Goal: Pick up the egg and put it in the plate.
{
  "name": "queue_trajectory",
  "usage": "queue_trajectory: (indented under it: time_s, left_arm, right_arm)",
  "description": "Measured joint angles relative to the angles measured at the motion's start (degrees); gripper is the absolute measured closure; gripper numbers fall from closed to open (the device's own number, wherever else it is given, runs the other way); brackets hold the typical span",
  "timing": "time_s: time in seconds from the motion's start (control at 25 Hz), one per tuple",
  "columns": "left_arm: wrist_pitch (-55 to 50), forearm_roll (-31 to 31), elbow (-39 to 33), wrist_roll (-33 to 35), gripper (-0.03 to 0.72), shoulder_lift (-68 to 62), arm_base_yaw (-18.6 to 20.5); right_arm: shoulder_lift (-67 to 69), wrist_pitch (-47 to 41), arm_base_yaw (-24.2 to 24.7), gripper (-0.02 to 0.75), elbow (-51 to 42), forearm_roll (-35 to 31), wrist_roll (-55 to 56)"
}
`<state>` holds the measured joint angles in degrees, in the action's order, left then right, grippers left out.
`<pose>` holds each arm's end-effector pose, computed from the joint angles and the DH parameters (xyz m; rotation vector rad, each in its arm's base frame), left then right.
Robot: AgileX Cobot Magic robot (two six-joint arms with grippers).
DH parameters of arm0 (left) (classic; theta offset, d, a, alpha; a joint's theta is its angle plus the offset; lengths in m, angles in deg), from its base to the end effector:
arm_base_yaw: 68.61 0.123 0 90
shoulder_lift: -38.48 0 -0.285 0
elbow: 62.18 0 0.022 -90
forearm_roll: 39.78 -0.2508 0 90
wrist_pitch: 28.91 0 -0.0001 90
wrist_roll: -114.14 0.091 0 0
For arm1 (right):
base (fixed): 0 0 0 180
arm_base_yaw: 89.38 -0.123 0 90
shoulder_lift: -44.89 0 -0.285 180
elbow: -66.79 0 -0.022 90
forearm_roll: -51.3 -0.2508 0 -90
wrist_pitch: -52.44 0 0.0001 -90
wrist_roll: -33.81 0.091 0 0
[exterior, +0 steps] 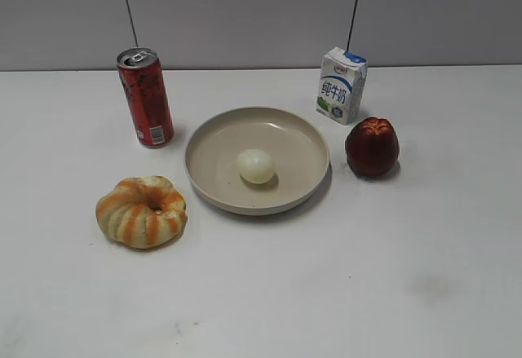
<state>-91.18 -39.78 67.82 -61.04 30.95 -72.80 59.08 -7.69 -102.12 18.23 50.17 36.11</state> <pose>-0.0038 0.0003 0.2682 0.1642 2.0845 0.0067 0.0123 0.0044 0.2778 -0.1950 2.1408 0.1771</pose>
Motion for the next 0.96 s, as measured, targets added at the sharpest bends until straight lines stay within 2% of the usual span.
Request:
queue_trajectory:
  time_s: [0.2,0.32,0.96]
  left_arm:
    - [0.00,0.00,0.00,0.00,0.452,0.00,0.00]
    - [0.00,0.00,0.00,0.00,0.452,0.00,0.00]
    - [0.00,0.00,0.00,0.00,0.452,0.06,0.00]
  right_arm:
    - [-3.33,0.00,8.77,0.160,0.00,0.00,-0.02]
    - [-4.41,0.00,11.67,0.160,0.00,0.00,-0.02]
    - [-6.79,0.00,12.25,0.161,0.00,-0.24,-0.07]
